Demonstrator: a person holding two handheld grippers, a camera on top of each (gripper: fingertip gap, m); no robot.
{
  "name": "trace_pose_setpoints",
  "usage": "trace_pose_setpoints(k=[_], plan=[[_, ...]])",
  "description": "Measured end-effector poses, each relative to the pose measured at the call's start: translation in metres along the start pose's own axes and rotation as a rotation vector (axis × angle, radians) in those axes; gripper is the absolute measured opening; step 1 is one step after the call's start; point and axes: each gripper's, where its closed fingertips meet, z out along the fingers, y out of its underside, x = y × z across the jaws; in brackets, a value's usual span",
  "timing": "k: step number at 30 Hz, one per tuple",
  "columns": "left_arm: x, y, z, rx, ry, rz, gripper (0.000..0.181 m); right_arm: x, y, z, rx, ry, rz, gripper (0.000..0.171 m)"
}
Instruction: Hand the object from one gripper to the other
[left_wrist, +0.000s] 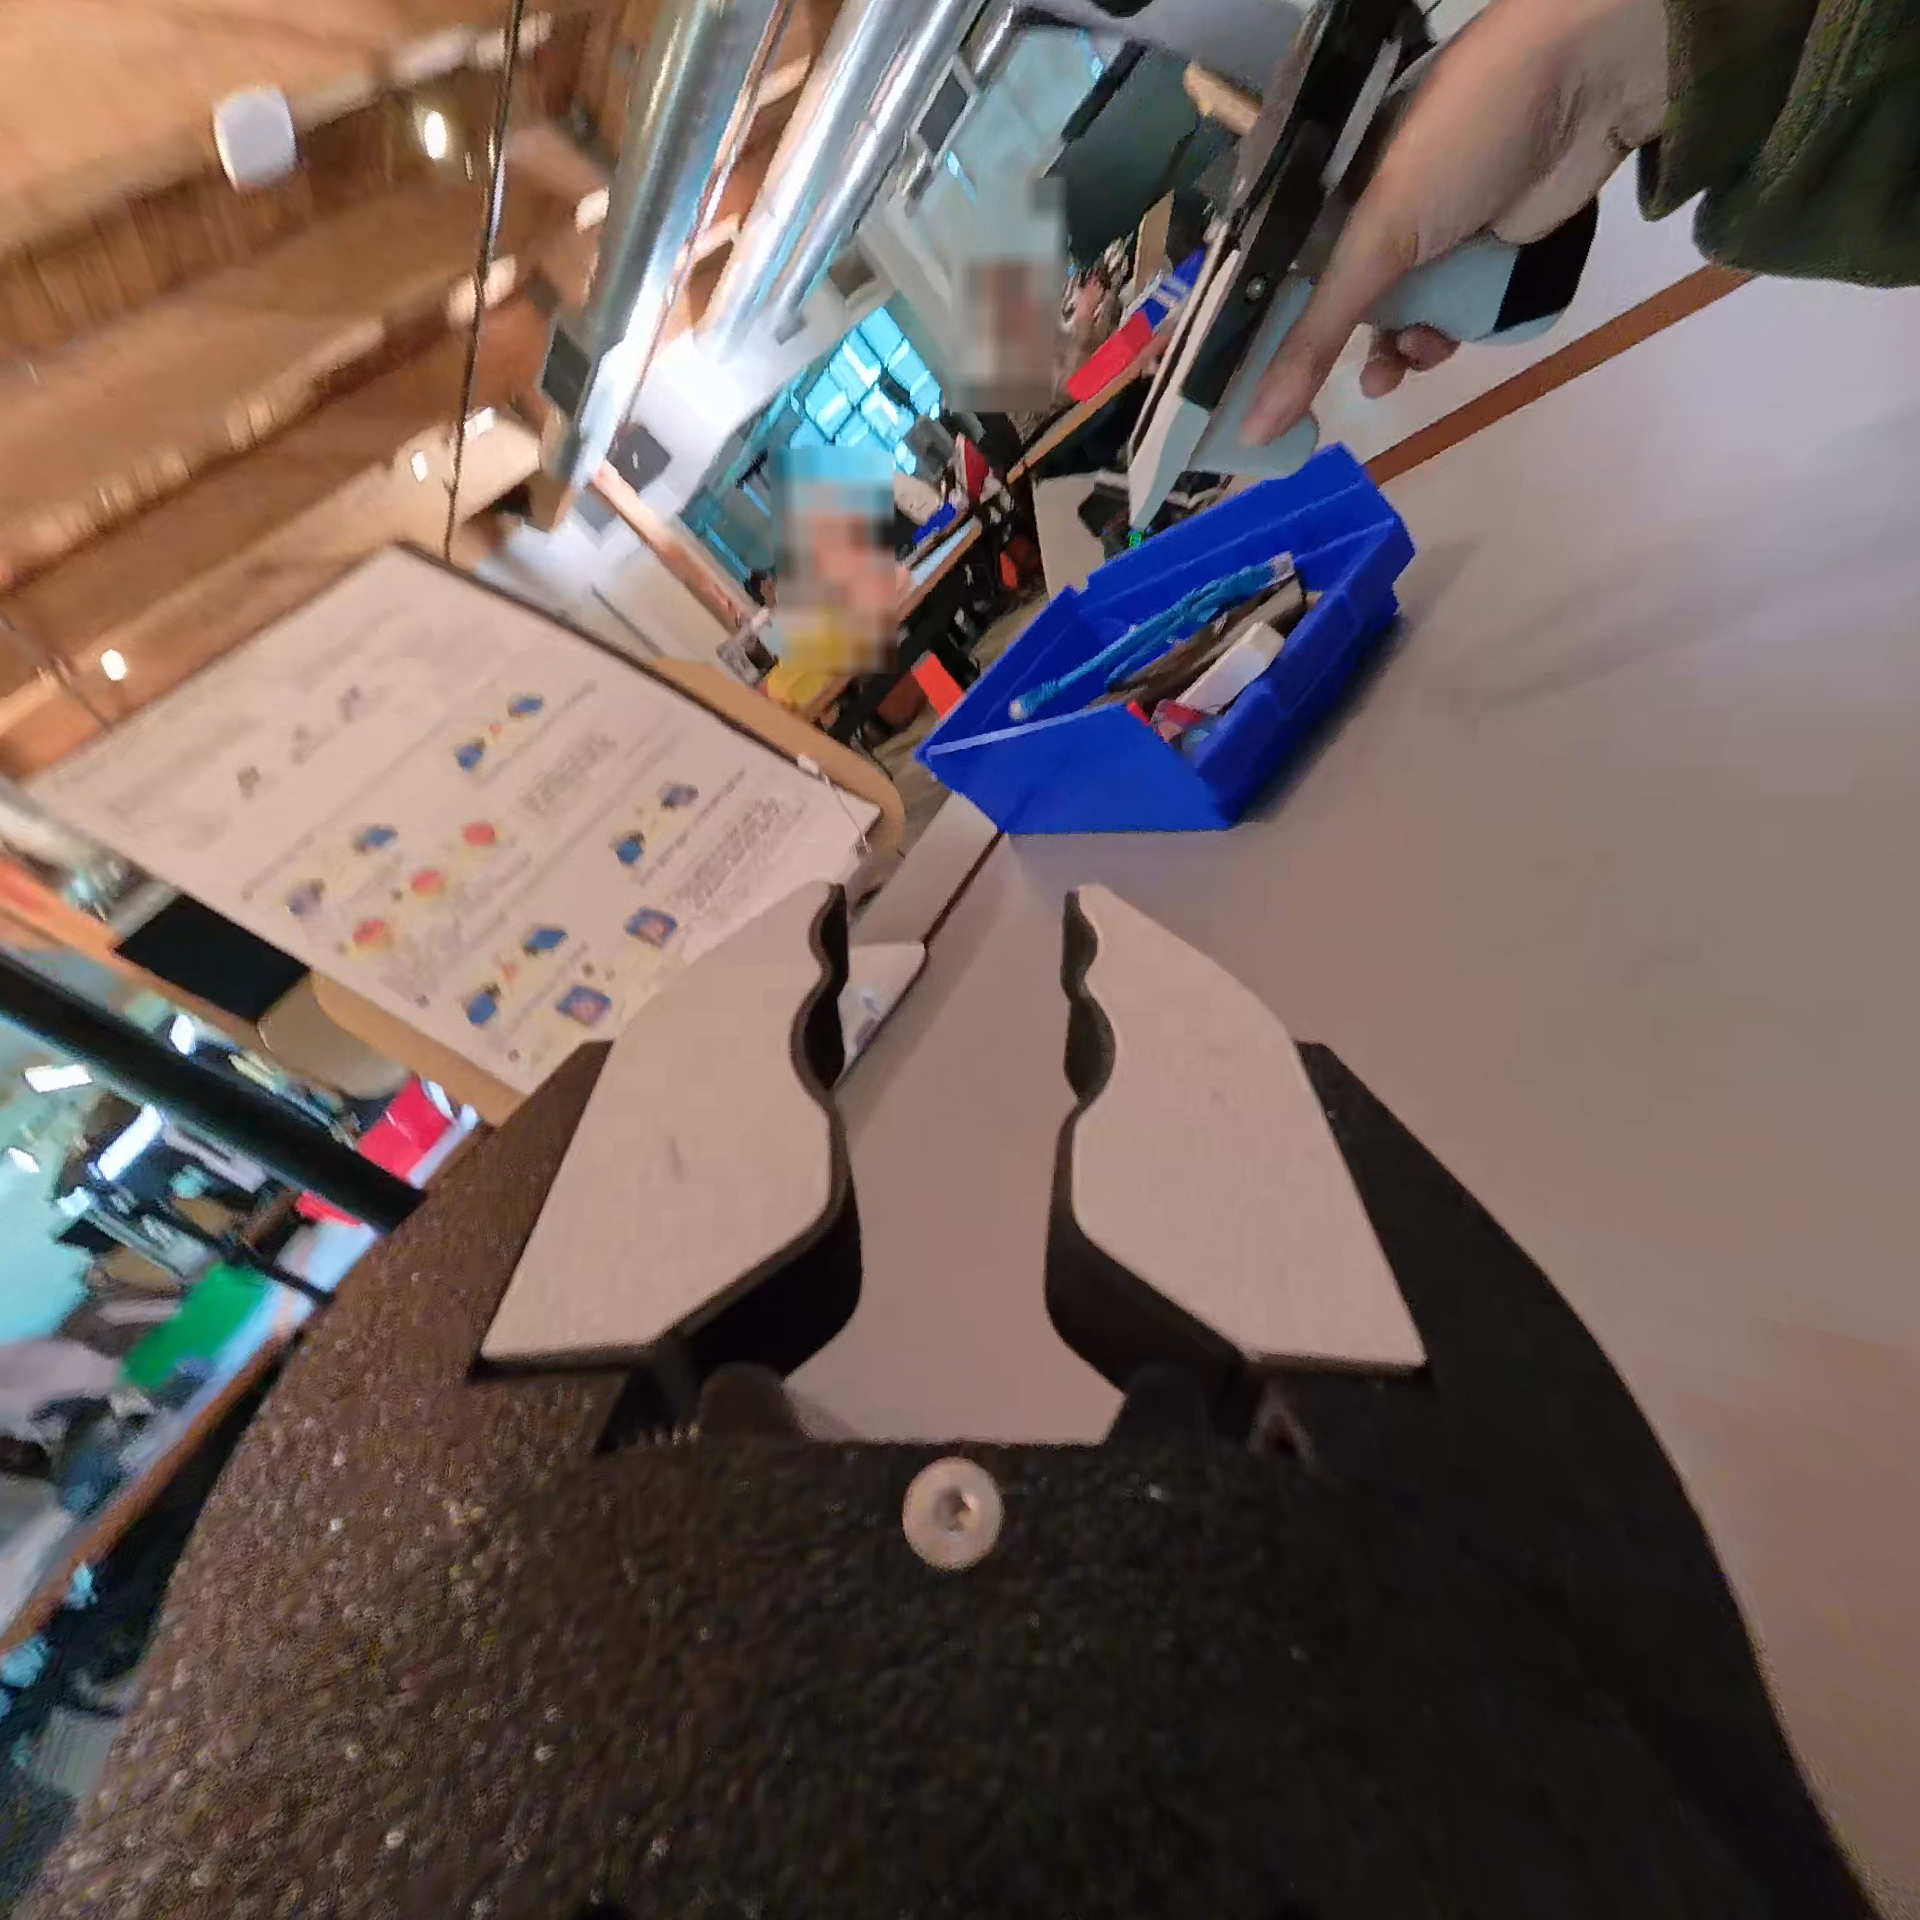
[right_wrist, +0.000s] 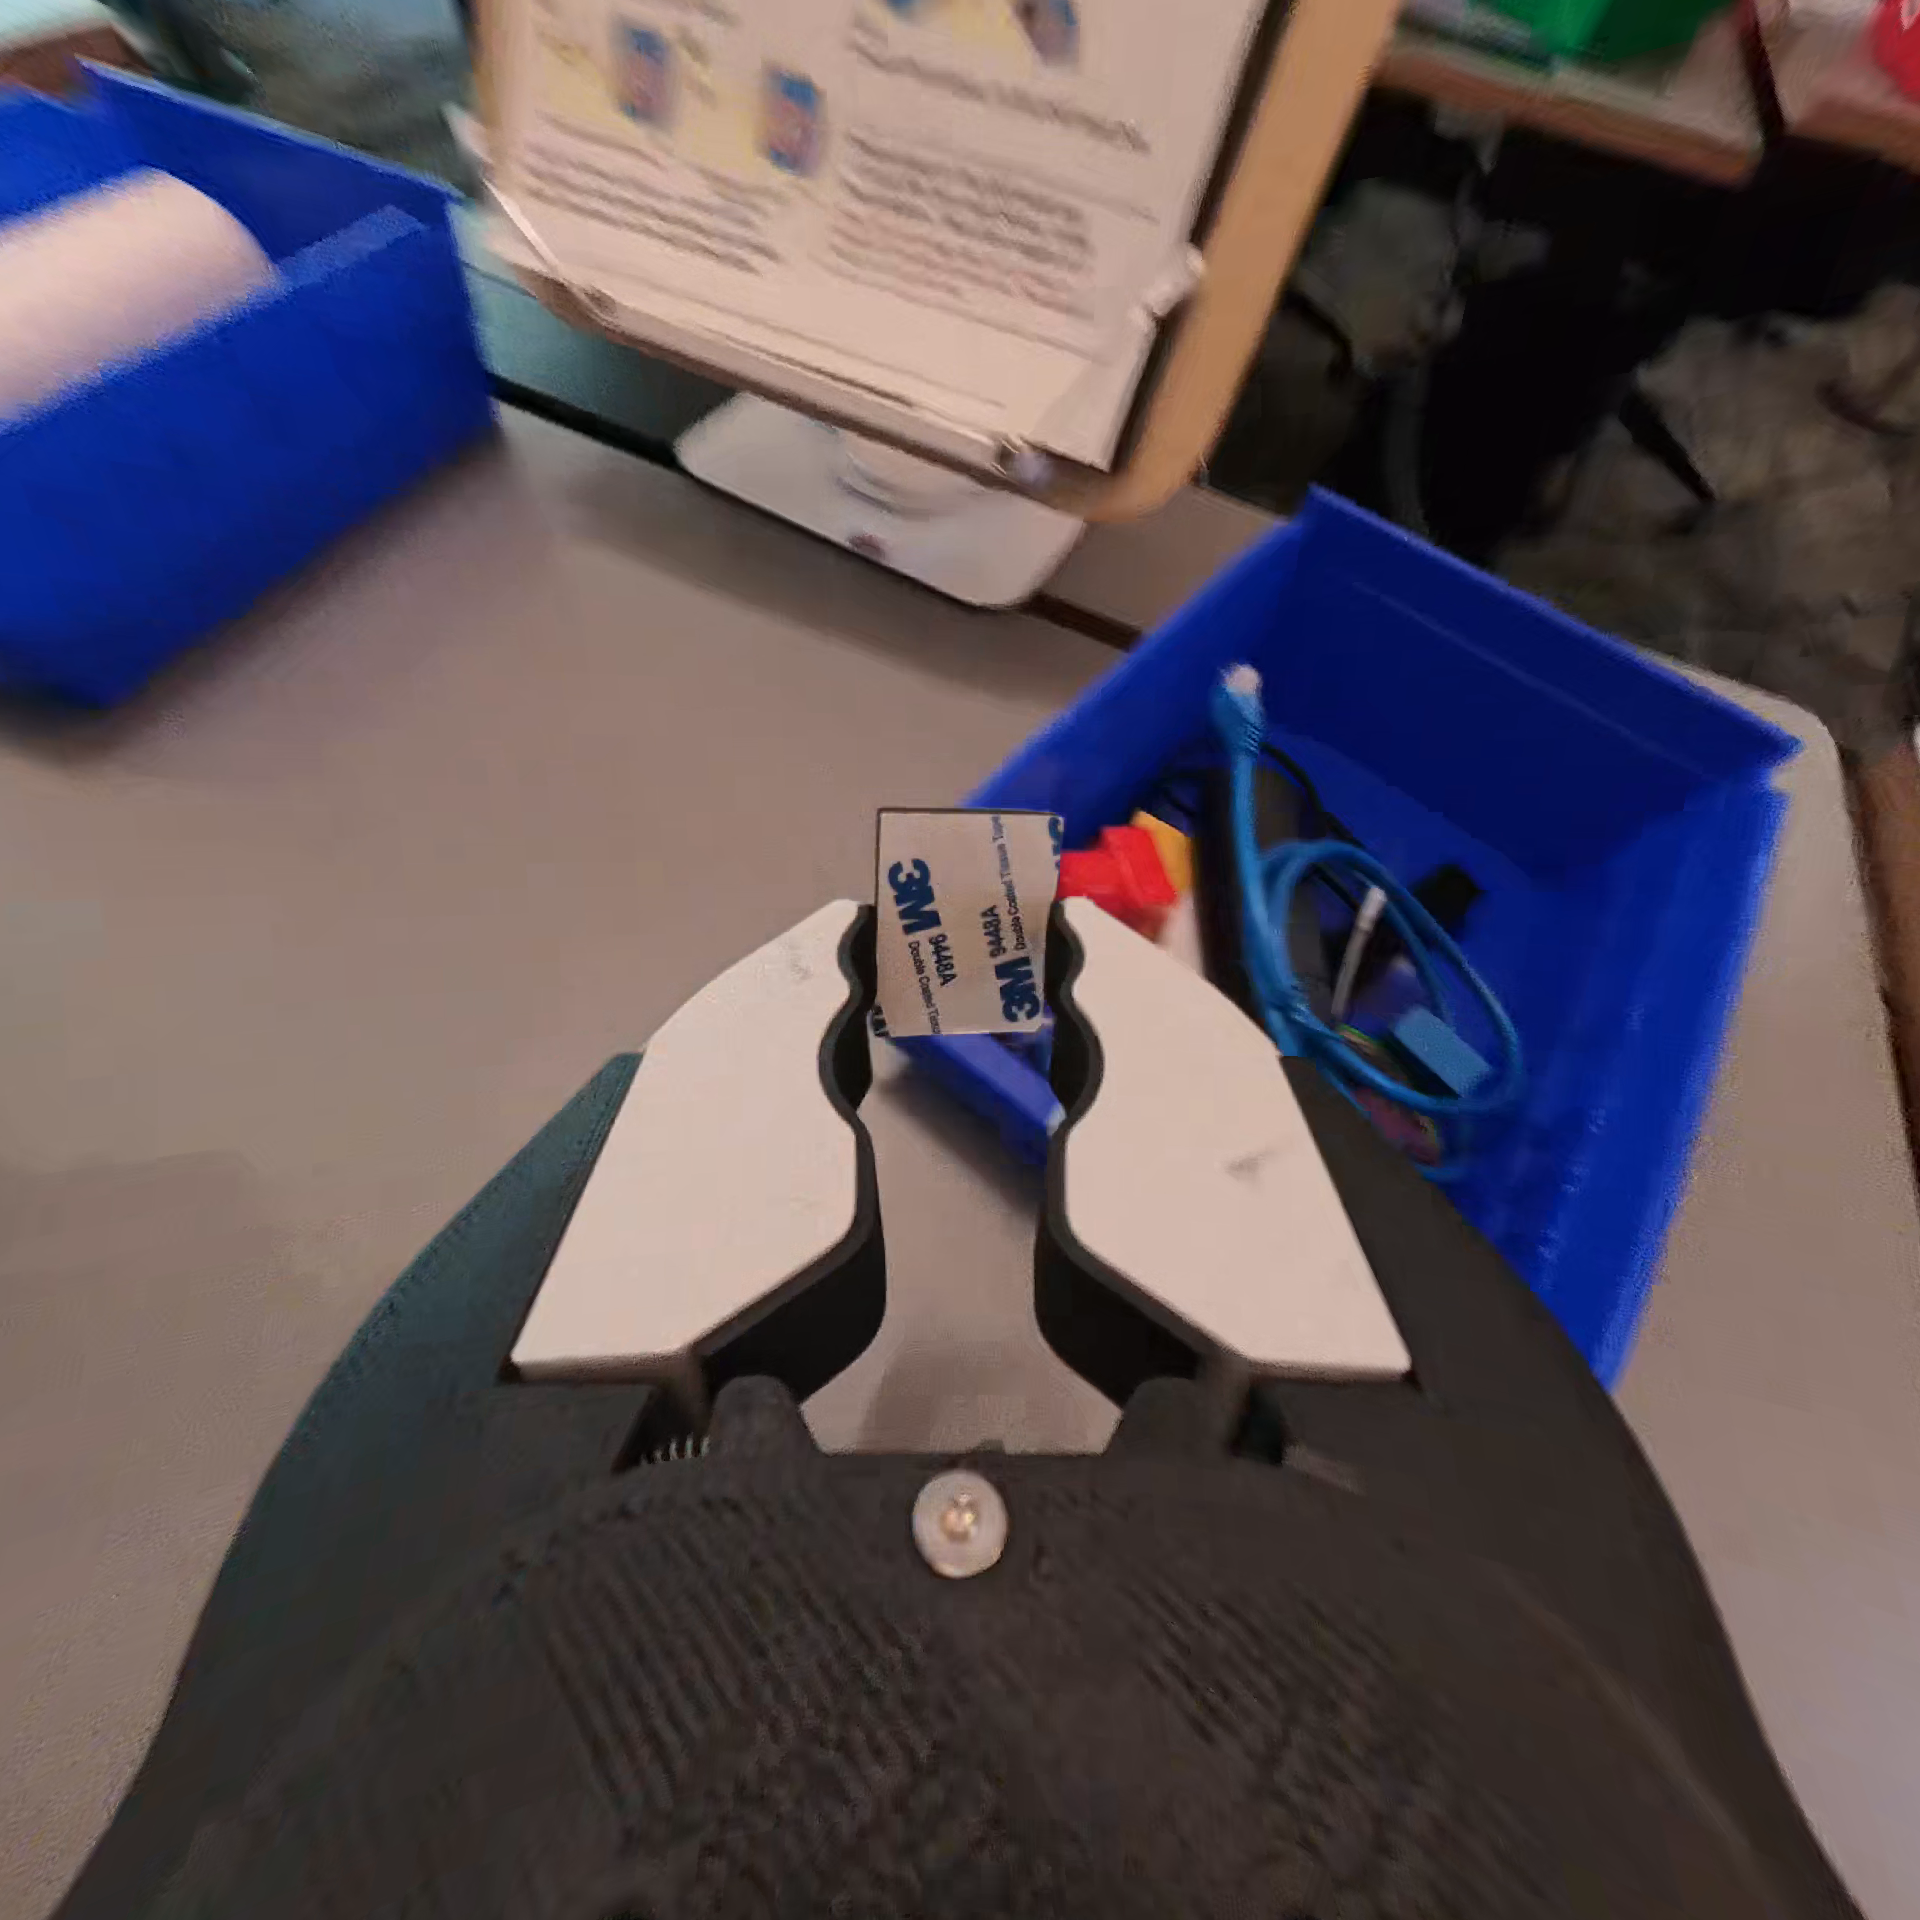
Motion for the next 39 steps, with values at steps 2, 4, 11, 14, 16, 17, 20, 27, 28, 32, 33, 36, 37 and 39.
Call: trace_pose_setpoints(k=[2, 4, 11, 14, 16, 17, 20, 27, 28, 32, 33, 36, 37, 39], plan=[[-0.003, 0.012, 0.003, -0.058, -0.003, -0.058, 0.039, 0.023, 0.015, 0.022, -0.115, 0.053, -0.005, 0.031], [-0.003, 0.022, 0.003, -0.103, 0.007, -0.095, 0.039, 0.033, 0.033, 0.045, -0.224, 0.091, -0.063, 0.031], [-0.024, 0.043, -0.008, -0.171, -0.033, -0.230, 0.038, 0.040, 0.062, 0.091, -0.344, 0.151, -0.113, 0.031], [-0.058, 0.056, -0.030, -0.241, -0.149, -0.285, 0.035, 0.040, 0.060, 0.094, -0.319, 0.138, -0.089, 0.033], [-0.085, 0.069, -0.055, -0.320, -0.246, -0.345, 0.035, 0.039, 0.053, 0.093, -0.273, 0.134, -0.080, 0.051], [-0.096, 0.078, -0.070, -0.367, -0.282, -0.383, 0.036, 0.037, 0.049, 0.092, -0.243, 0.126, -0.069, 0.058], [-0.114, 0.102, -0.107, -0.488, -0.334, -0.506, 0.038, 0.031, 0.029, 0.083, -0.119, 0.093, -0.044, 0.069], [-0.109, 0.163, -0.094, -0.803, -0.163, -0.730, 0.046, 0.027, -0.028, 0.051, 0.115, 0.196, -0.160, 0.094], [-0.108, 0.175, -0.084, -0.883, -0.122, -0.773, 0.048, 0.019, -0.035, 0.049, 0.137, 0.182, -0.179, 0.094], [-0.108, 0.226, -0.058, -1.173, -0.037, -0.908, 0.052, -0.017, -0.058, 0.047, 0.250, 0.140, -0.257, 0.086], [-0.105, 0.238, -0.054, -1.228, -0.029, -0.965, 0.052, -0.026, -0.060, 0.049, 0.265, 0.120, -0.274, 0.086], [-0.098, 0.267, -0.050, -1.350, -0.053, -1.139, 0.053, -0.054, -0.057, 0.056, 0.285, 0.044, -0.308, 0.085], [-0.099, 0.275, -0.051, -1.378, -0.084, -1.159, 0.053, -0.062, -0.056, 0.058, 0.293, 0.023, -0.320, 0.085], [-0.105, 0.287, -0.052, -1.429, -0.150, -1.167, 0.053, -0.077, -0.055, 0.060, 0.317, -0.013, -0.341, 0.085]])
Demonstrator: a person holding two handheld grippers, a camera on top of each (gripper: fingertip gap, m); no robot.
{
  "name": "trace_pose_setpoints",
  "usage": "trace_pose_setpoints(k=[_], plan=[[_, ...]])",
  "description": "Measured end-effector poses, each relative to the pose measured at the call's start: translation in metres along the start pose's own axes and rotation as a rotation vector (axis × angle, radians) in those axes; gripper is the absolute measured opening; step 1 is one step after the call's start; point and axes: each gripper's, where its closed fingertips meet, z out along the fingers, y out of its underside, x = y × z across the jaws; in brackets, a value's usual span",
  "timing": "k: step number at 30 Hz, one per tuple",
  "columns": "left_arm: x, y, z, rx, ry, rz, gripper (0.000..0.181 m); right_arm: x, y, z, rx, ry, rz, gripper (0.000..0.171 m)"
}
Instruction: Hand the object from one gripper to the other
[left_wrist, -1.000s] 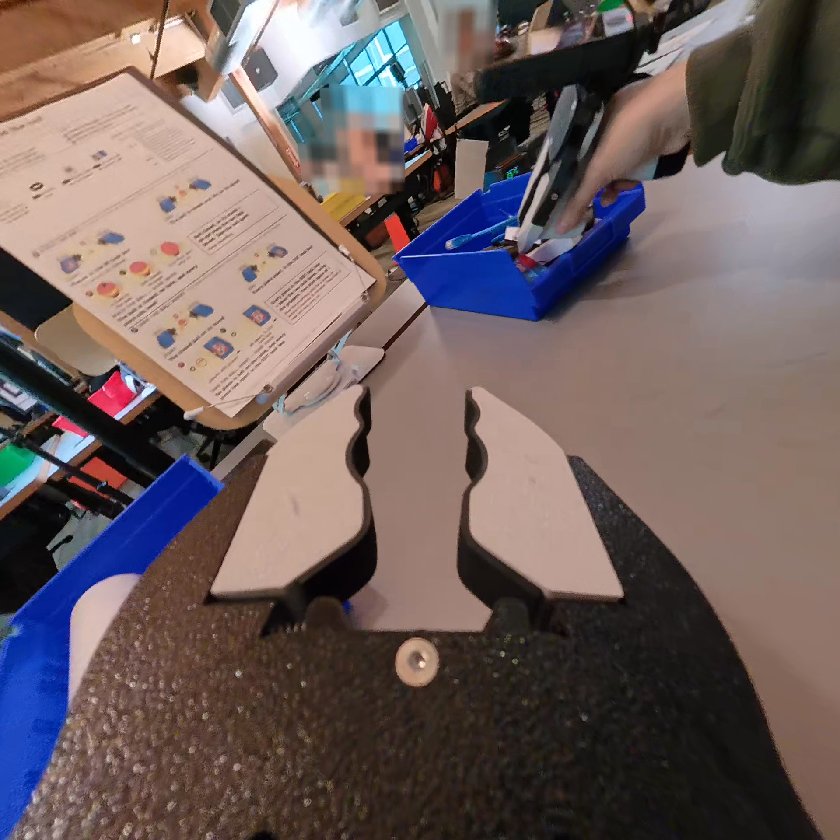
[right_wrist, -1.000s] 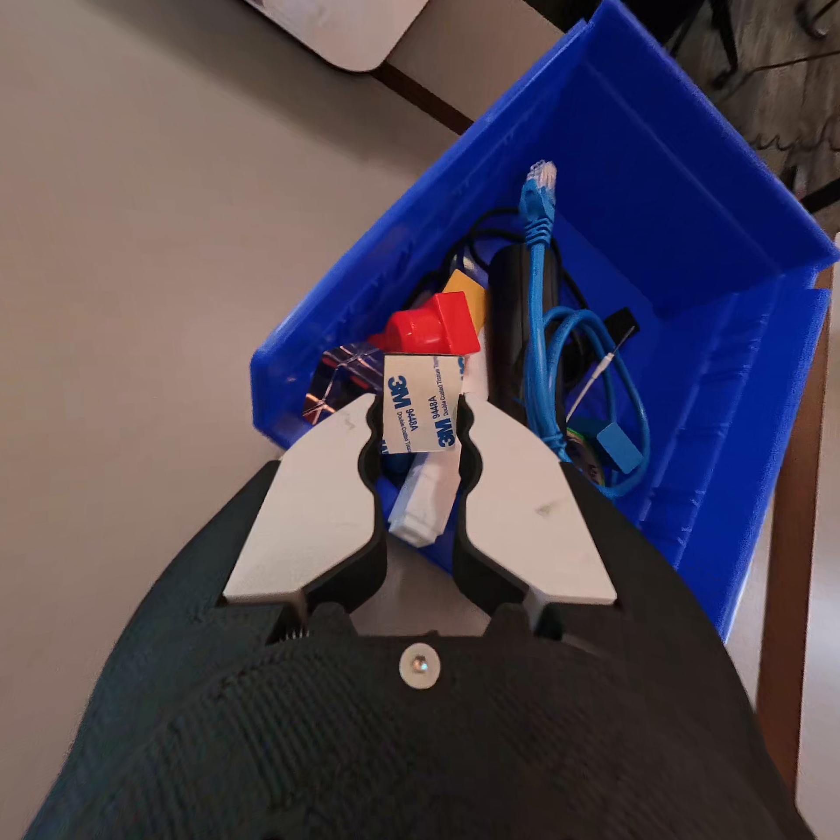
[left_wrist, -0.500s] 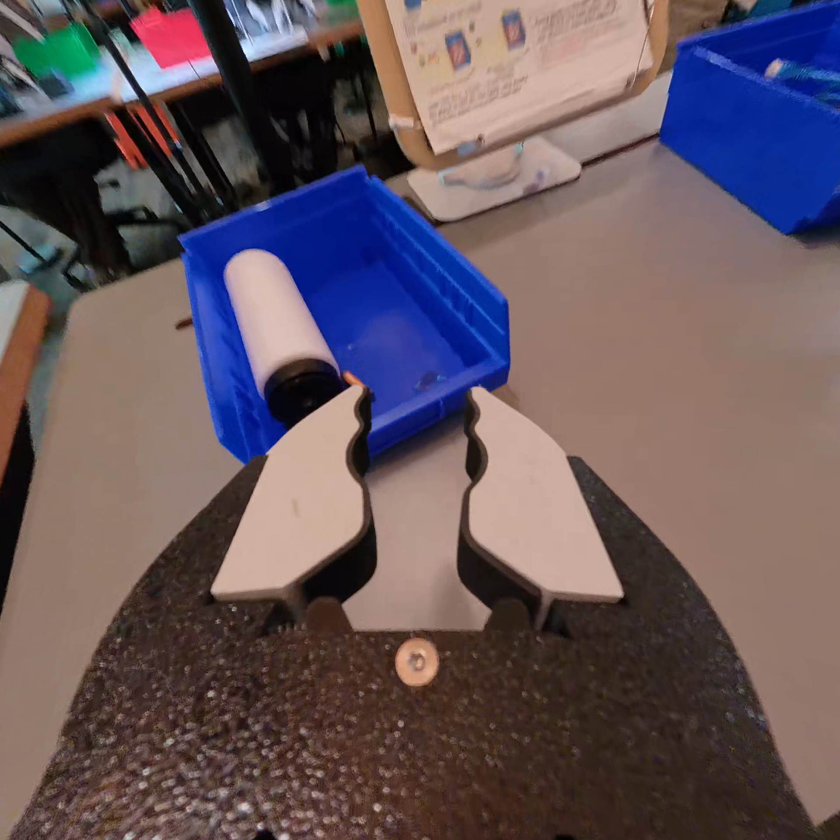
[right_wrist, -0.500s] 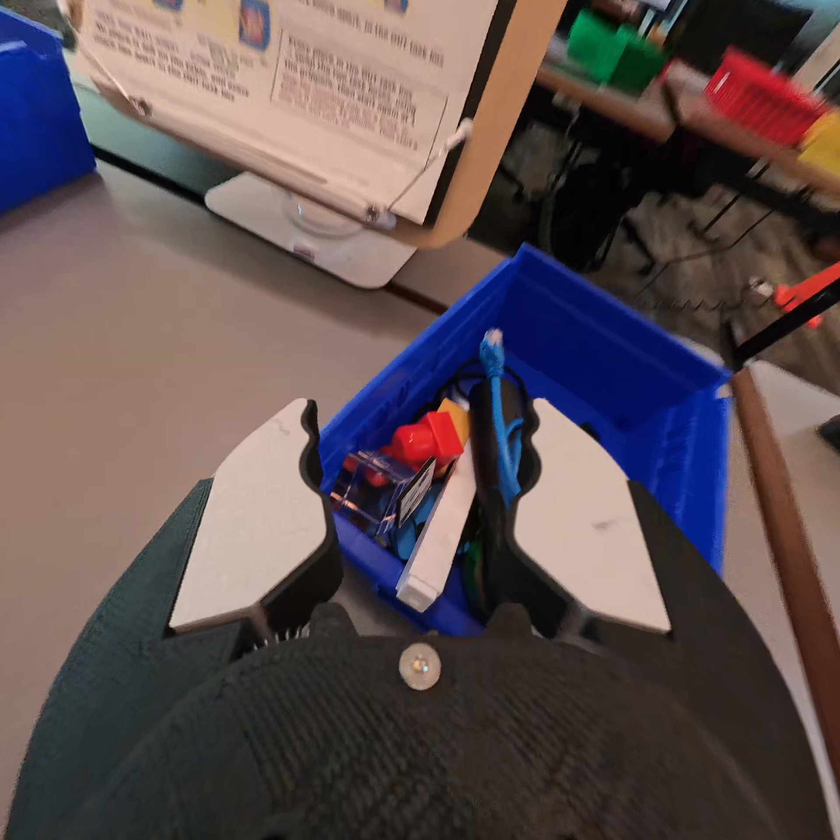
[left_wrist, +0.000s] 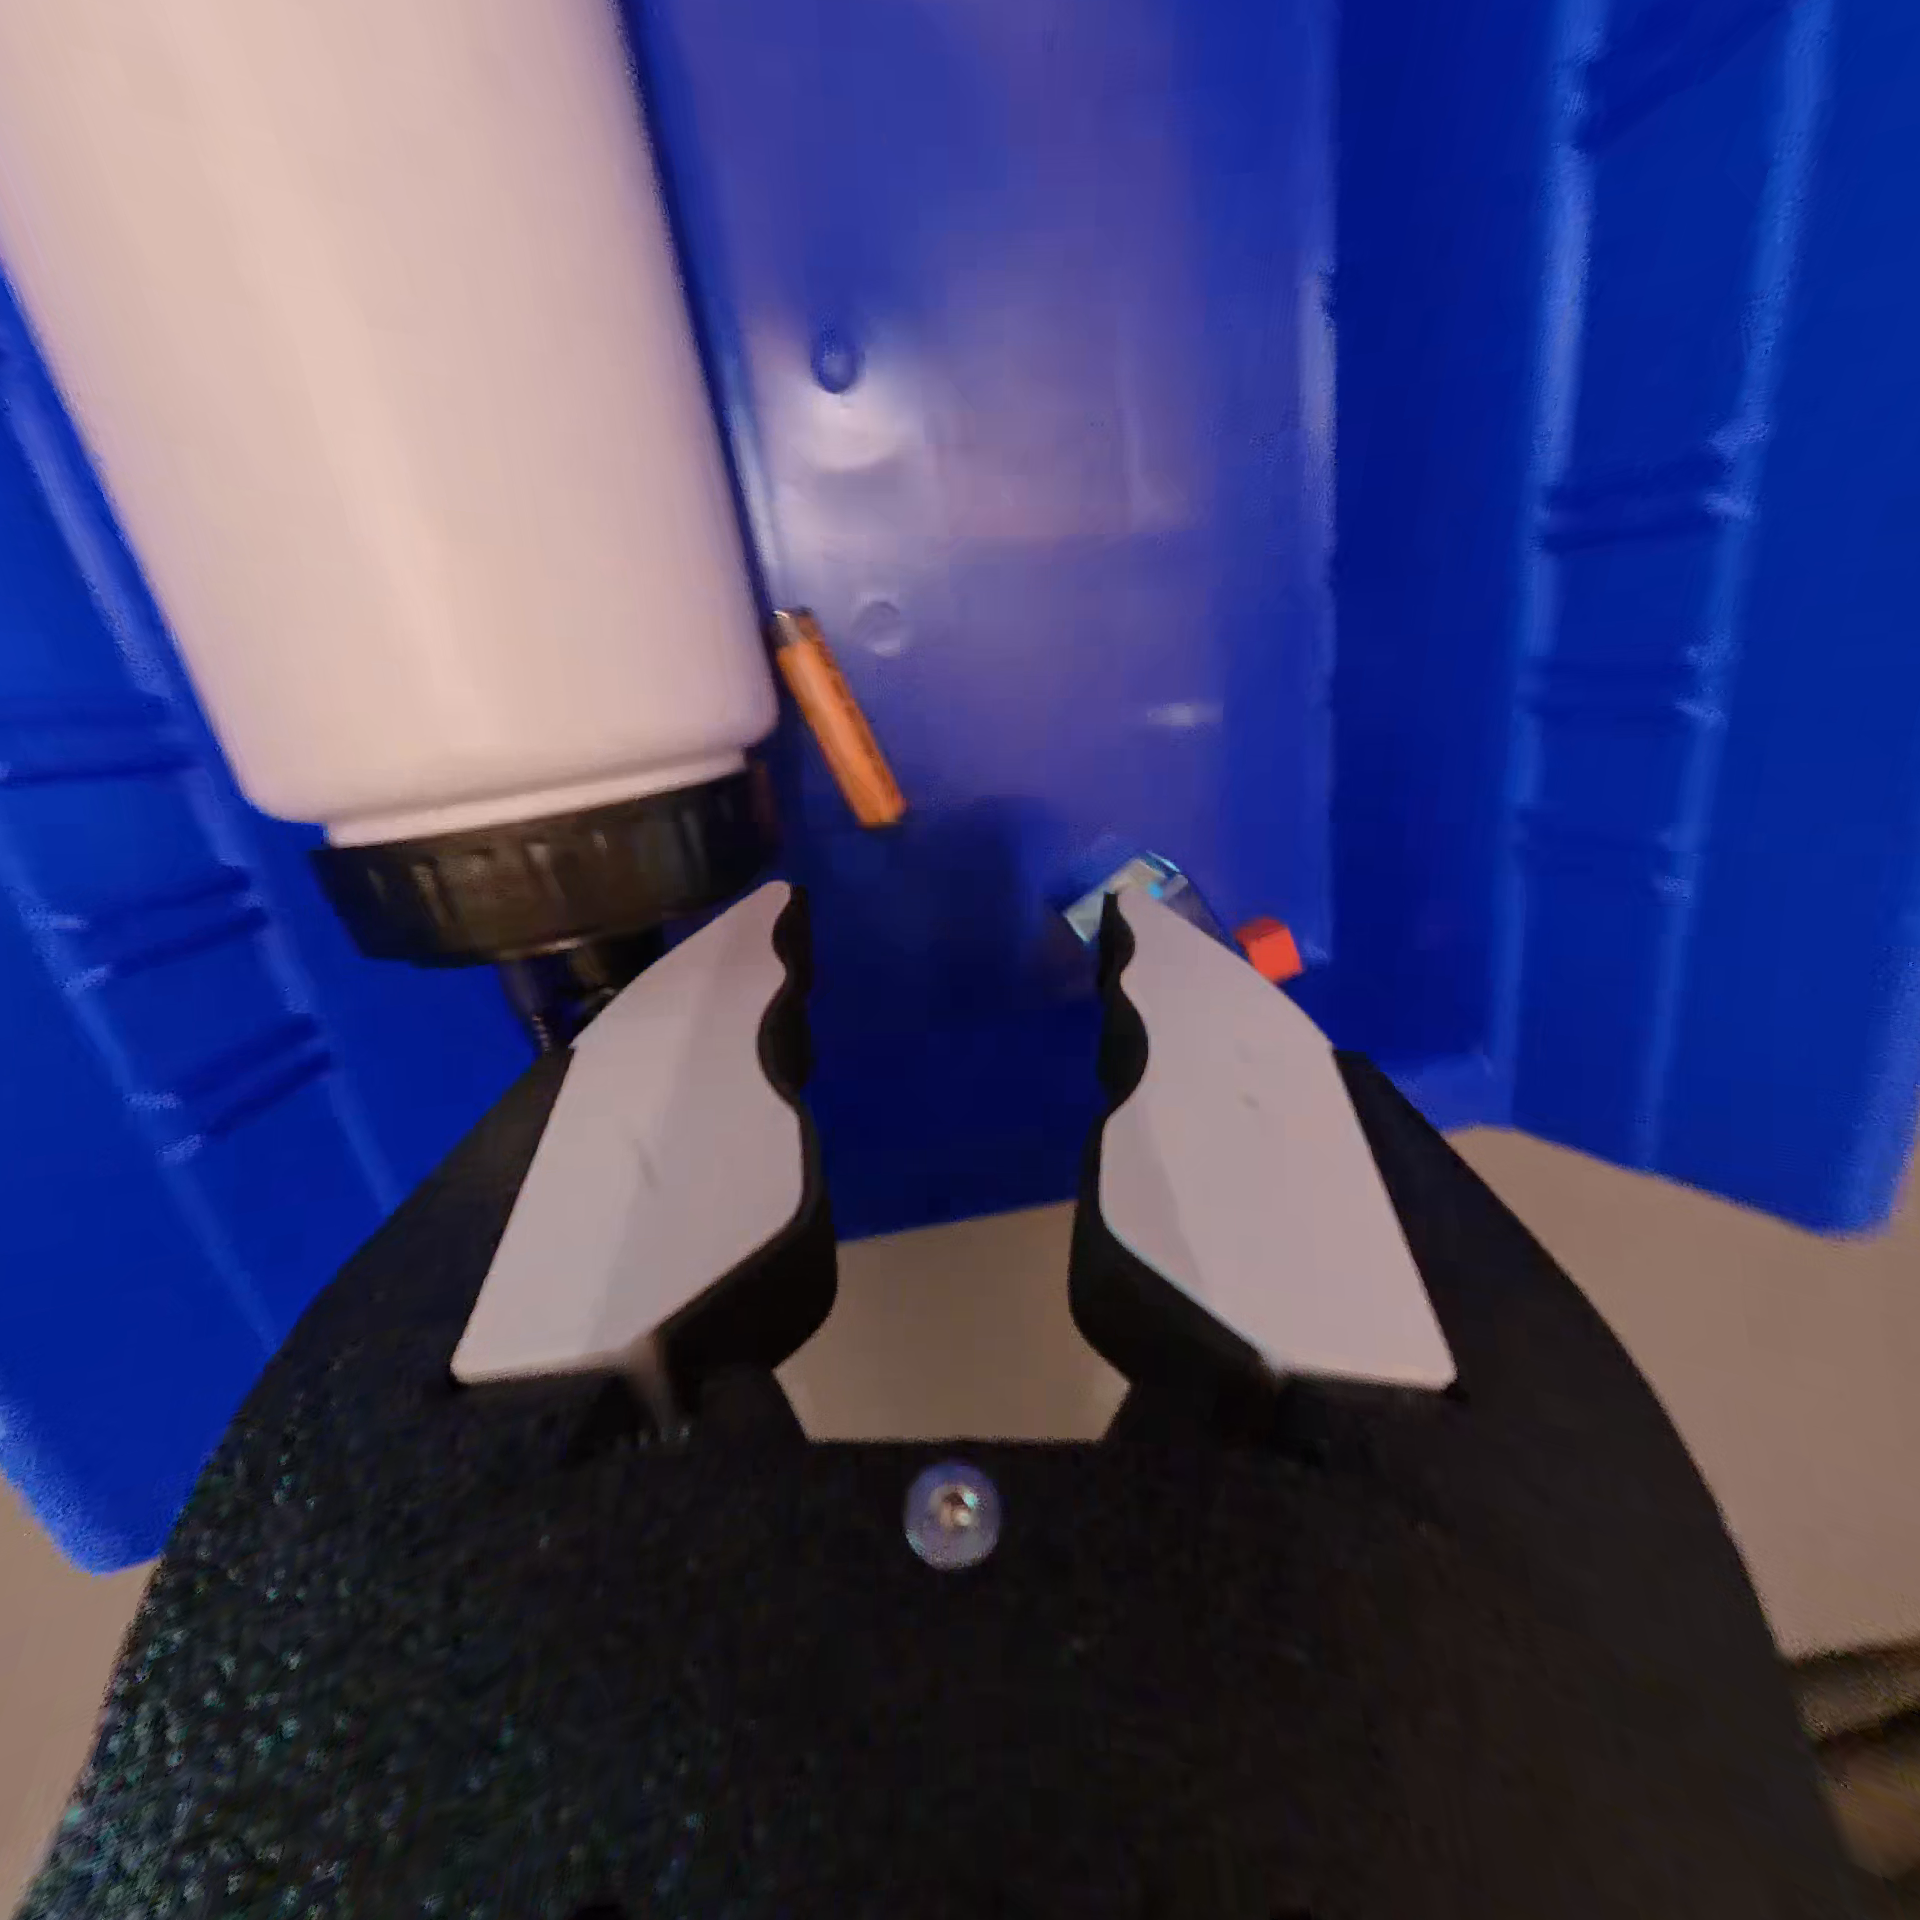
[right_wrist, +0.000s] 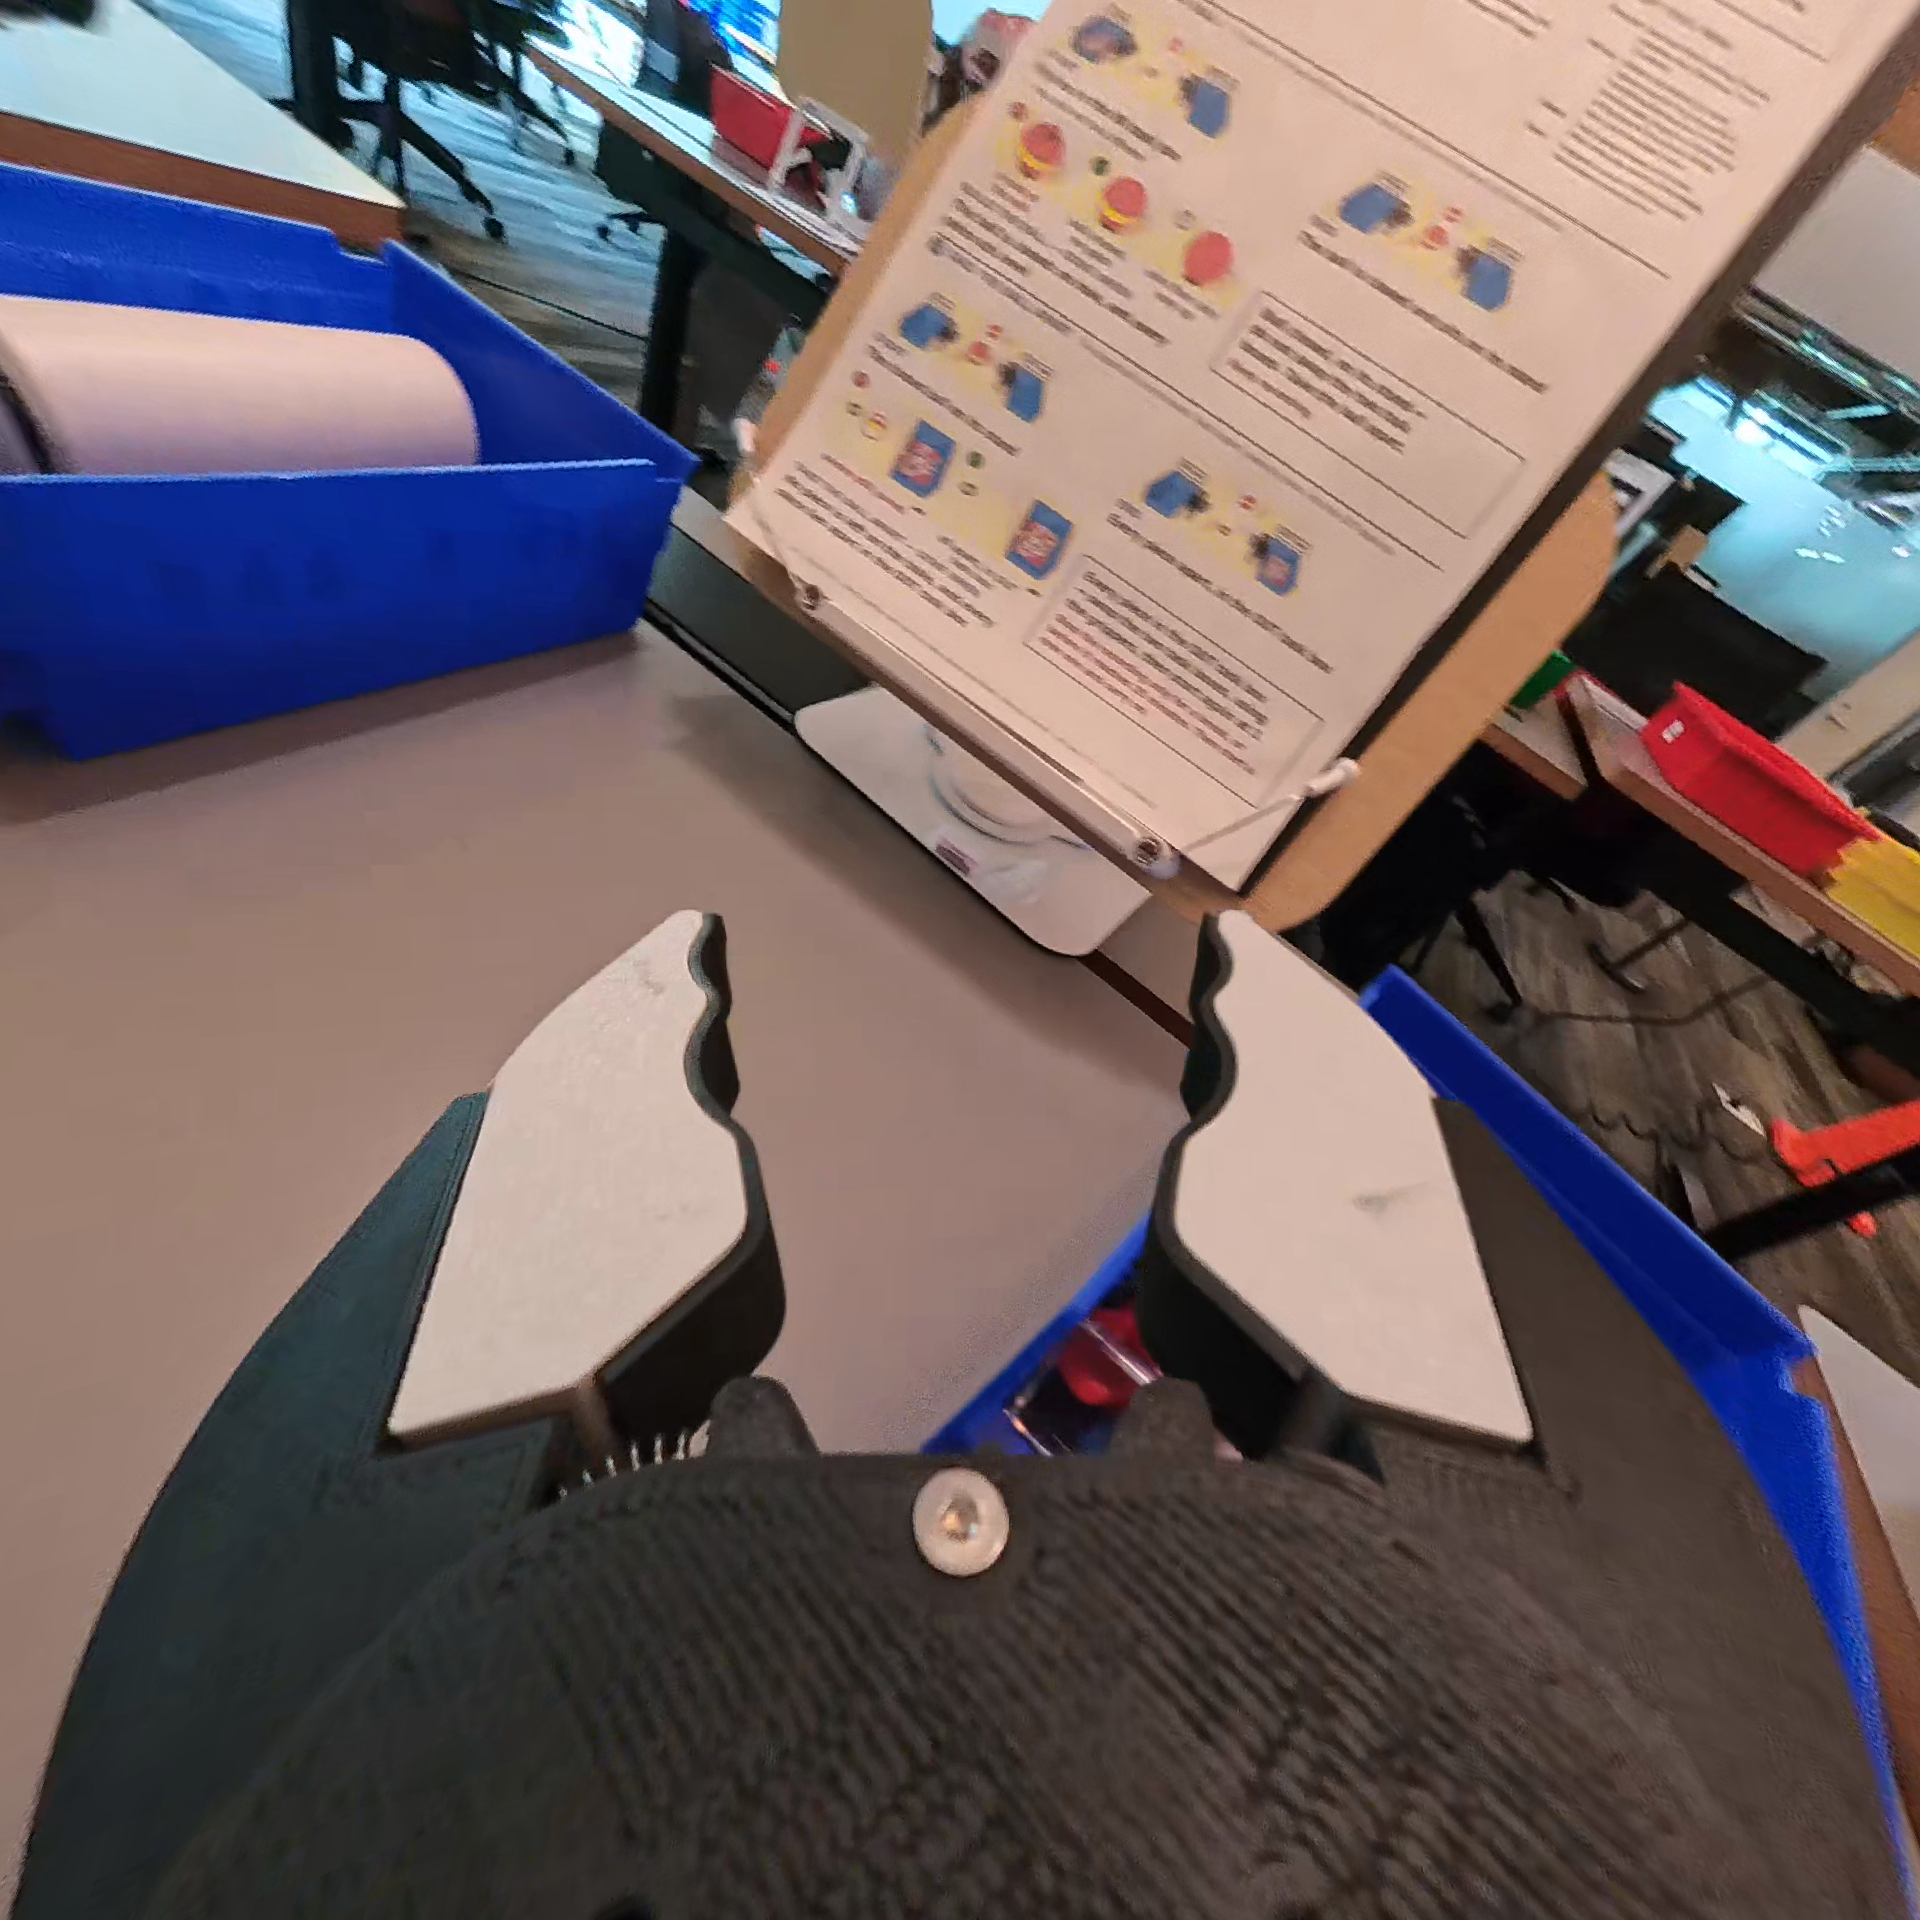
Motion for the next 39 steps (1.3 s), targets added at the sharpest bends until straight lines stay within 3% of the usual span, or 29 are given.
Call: trace_pose_setpoints(k=[9, 23, 28, 39], plan=[[-0.009, -0.006, 0.021, -0.144, -0.165, -0.129, 0.014, -0.036, 0.003, 0.010, 0.069, -0.080, -0.007, 0.085], [-0.018, -0.007, 0.016, -0.222, -0.323, -0.224, 0.020, -0.038, 0.012, 0.007, 0.080, -0.175, 0.066, 0.085], [-0.032, 0.002, 0.023, -0.247, -0.410, -0.181, 0.008, -0.043, 0.013, 0.006, 0.072, -0.198, 0.049, 0.085], [-0.006, -0.009, 0.030, -0.121, -0.186, -0.060, 0.000, -0.057, 0.016, 0.009, 0.048, -0.217, -0.018, 0.083]])
